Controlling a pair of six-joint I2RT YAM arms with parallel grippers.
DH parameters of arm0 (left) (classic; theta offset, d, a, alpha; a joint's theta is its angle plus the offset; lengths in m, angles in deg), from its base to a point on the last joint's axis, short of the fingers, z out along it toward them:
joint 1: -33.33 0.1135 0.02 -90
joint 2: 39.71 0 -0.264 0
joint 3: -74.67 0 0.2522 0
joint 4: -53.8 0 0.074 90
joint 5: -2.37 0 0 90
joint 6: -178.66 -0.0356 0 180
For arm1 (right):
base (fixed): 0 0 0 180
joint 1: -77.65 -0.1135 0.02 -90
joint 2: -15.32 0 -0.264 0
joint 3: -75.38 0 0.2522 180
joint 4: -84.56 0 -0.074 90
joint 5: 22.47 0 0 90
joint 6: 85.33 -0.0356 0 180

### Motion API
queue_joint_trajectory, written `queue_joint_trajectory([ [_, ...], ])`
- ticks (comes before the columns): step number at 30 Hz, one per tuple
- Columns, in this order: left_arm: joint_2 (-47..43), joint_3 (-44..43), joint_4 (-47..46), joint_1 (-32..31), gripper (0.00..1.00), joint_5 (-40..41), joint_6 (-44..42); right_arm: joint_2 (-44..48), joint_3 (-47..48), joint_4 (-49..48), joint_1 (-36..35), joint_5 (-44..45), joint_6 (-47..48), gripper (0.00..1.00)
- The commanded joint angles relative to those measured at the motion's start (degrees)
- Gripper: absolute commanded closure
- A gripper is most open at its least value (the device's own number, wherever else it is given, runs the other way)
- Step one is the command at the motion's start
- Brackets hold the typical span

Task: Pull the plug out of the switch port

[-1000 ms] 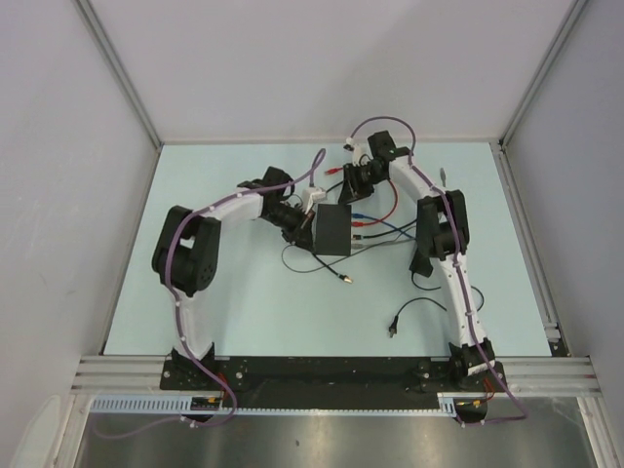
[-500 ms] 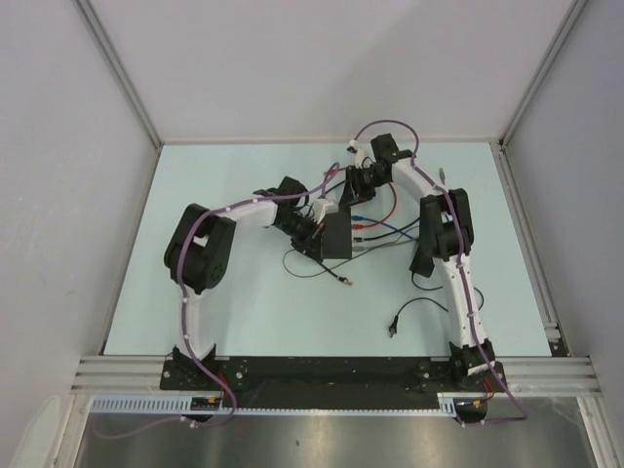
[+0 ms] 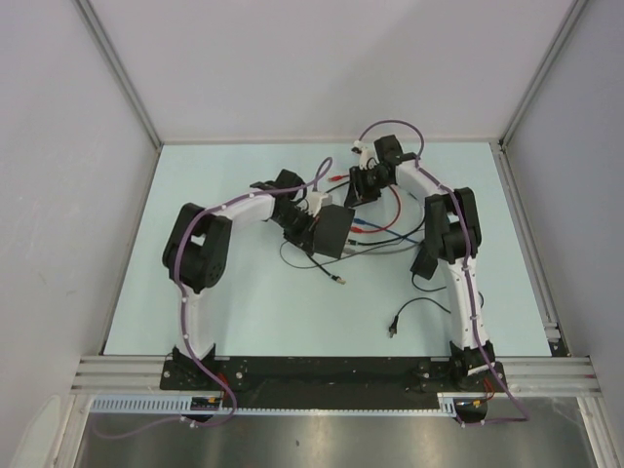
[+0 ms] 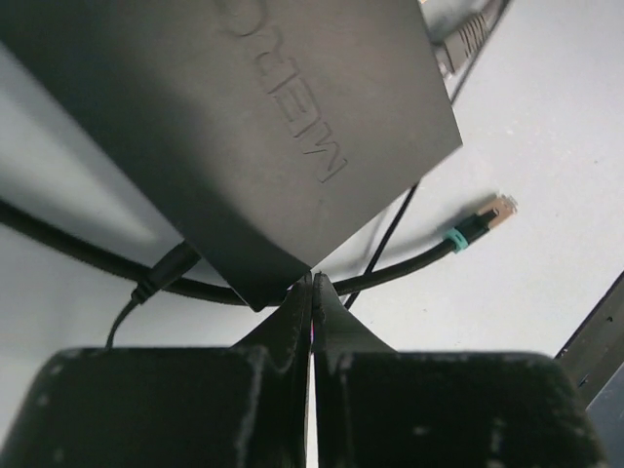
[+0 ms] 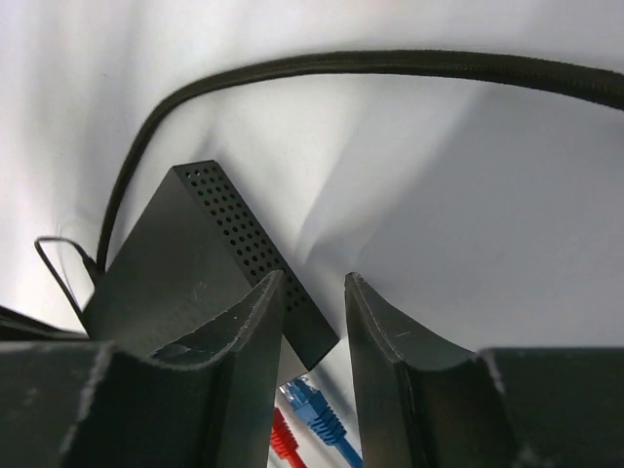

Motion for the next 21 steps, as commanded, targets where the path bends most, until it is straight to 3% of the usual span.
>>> queue_joint_trajectory([
  [1,-2.92,-2.71,-8.47,3.97,1.0,2.7,0.59,1.69,-2.02,10.72,-1.84,-0.78,0.27,0.61],
  [4,-7.05,-2.18,-8.56,4.42,0.99,-2.6,0.94,1.6,3.32,11.07,-1.14,0.37,0.27,0.53],
  [7,-10.92,-4.55,-8.3,4.77,0.97,-2.01,2.34,2.65,10.69,11.42,-1.04,4.13,2.2,0.31],
  [8,-11.62,-5.51,-7.86,4.86,0.94,-0.96,2.52,2.83,12.65,11.42,-1.31,5.63,4.12,0.28],
  [10,-13.64,-7.71,-7.42,5.56,0.75,0.71,3.39,3.53,16.6,11.69,-2.01,12.48,7.11,0.23],
  [11,-14.17,-8.33,-7.51,5.82,0.69,4.2,4.1,3.88,19.67,11.77,-3.14,14.41,12.26,0.17],
  [12,-14.61,-9.29,-7.77,6.35,0.52,6.33,4.89,4.14,21.18,11.95,-4.03,17.91,15.53,0.15],
  [15,-15.06,-10.88,-6.64,8.36,0.3,16.41,10.32,7.3,22.51,12.3,-8.33,23.81,31.39,0.09],
  [17,-12.87,-13.41,-3.49,10.12,0.25,19.34,12.35,10.72,21.55,12.56,-10.44,25.85,40.83,0.07],
  [18,-11.73,-14.74,-1.11,11.7,0.21,21.44,12.19,11.96,20.15,12.83,-12.71,26.99,51.14,0.06],
  [19,-10.41,-16.23,5.0,11.97,0.21,22.6,11.15,13.1,19.18,13.7,-13.69,27.78,56.38,0.06],
  [21,-8.82,-16.6,7.6,11.98,0.21,25.84,0.22,16.62,16.38,14.06,-16.15,31.02,66.84,0.06],
])
